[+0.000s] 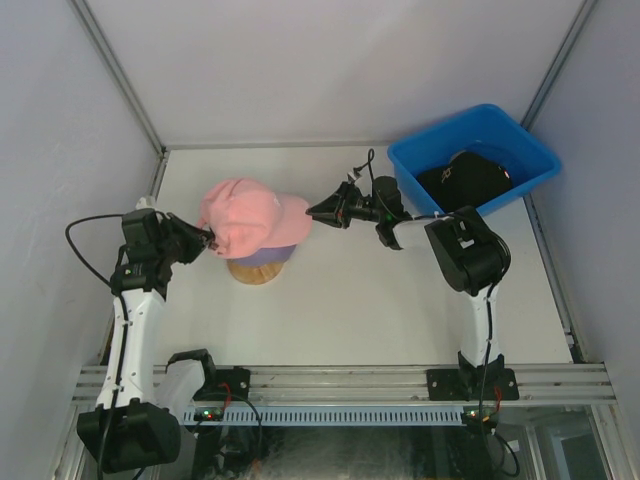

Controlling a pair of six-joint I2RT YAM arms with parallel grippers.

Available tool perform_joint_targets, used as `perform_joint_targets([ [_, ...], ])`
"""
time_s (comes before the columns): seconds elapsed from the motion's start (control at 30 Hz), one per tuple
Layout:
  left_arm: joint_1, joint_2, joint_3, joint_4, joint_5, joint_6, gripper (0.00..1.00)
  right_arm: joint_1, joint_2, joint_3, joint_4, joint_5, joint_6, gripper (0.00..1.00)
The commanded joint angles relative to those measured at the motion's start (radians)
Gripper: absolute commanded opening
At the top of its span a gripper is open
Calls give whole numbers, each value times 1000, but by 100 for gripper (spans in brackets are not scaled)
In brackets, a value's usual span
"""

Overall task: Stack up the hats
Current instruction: Stack the hat on the hat.

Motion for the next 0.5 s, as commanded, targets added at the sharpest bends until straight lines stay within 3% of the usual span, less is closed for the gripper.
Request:
perform_joint_targets([
  [0.0, 12, -1, 25, 63, 27, -16, 13, 11, 0, 32, 141, -20, 71, 17],
  [0.2, 12, -24, 35, 72, 11, -28, 11, 8, -8, 23, 169, -20, 93, 7],
  [0.47, 14, -85, 46, 103, -29, -85, 9, -10, -41, -6, 192, -23, 104, 3],
])
